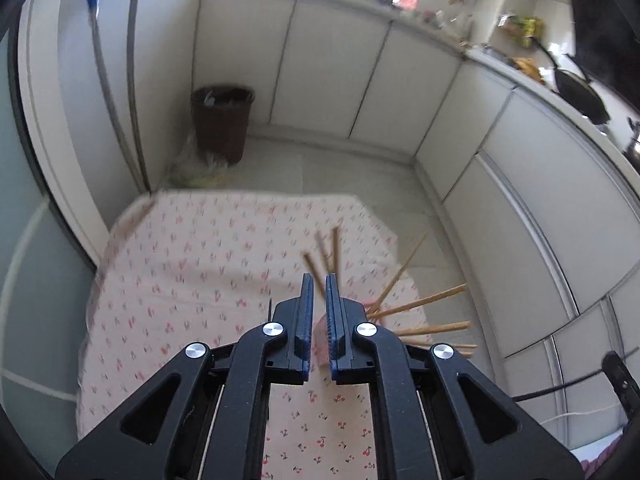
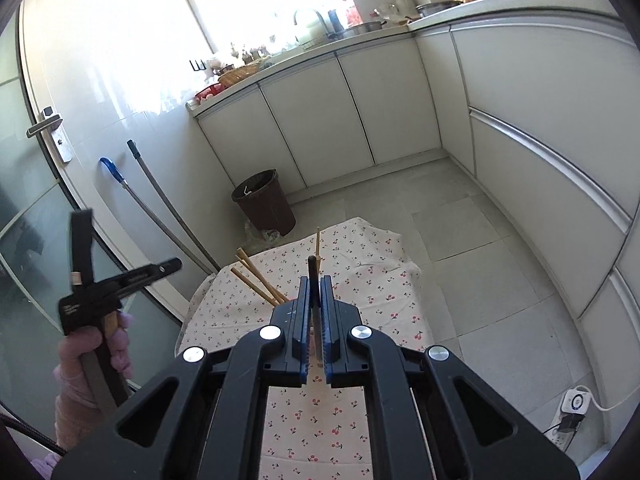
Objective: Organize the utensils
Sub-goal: 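Carry both black chopsticks above the pink basket and lower them in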
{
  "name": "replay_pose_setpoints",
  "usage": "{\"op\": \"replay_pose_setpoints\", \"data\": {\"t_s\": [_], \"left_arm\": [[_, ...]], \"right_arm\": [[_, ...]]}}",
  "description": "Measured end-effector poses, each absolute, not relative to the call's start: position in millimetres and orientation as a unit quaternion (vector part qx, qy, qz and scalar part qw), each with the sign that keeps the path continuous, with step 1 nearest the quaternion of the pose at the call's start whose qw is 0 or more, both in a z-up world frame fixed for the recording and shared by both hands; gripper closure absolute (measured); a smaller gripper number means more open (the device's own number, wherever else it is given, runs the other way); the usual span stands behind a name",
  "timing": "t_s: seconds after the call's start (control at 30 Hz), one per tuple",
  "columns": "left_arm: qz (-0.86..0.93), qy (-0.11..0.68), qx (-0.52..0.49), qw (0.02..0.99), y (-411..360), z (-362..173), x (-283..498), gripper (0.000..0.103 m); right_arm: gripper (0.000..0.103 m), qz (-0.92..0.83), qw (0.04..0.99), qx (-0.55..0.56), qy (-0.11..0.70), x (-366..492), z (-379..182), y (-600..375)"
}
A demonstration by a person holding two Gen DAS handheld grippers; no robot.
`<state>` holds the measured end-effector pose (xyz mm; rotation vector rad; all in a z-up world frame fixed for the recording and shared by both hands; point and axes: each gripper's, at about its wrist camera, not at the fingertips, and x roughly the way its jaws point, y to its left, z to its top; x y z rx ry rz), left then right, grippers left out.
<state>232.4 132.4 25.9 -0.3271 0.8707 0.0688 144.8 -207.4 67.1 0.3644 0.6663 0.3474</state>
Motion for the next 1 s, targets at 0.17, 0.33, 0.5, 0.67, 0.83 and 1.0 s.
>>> {"op": "replay_pose_setpoints", "data": {"t_s": [0.17,0.33,0.5,0.67,0.83,1.0], "left_arm": [[0.051,0.524,-0.202,0.826,172,-111,277,0.083],[0.035,0.507,-0.212,0.835,178,-167,305,0.066],[0.046,0.505,-0.192,0.841,164,-194,336,0.066],[0.080,0.507,-0.074,0.855,139,-204,350,0.090],[0.071,0.534,-0.093,0.837,157,-205,322,0.100],[0.010,0.521,-0.185,0.834,178,-175,259,0.100]], "right_arm": [[0.098,0.159,0.898,0.207,0.354,155,27,-217],[0.098,0.146,0.884,0.213,0.391,173,-8,-215],[0.098,0.138,0.883,0.204,0.399,180,-16,-213],[0.098,0.135,0.882,0.198,0.406,180,-21,-214],[0.098,0.146,0.881,0.194,0.405,173,-17,-209],[0.098,0.161,0.880,0.192,0.404,162,-14,-199]]}}
